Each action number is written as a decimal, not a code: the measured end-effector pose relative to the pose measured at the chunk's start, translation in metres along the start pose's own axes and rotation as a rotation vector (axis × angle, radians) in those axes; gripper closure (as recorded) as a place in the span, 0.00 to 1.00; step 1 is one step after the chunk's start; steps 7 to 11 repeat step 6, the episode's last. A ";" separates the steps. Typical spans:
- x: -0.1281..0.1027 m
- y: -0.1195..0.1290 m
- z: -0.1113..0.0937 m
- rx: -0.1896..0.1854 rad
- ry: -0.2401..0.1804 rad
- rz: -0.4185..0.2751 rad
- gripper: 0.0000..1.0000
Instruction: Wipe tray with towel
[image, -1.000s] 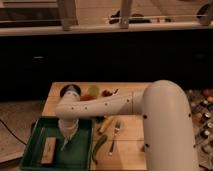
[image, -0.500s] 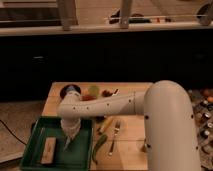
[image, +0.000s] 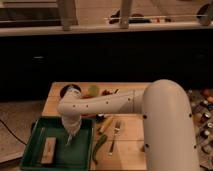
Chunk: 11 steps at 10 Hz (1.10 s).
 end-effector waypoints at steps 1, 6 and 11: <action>-0.002 -0.008 0.000 0.003 -0.002 -0.028 1.00; -0.043 -0.030 0.020 0.004 -0.076 -0.188 1.00; -0.043 -0.030 0.020 0.004 -0.076 -0.188 1.00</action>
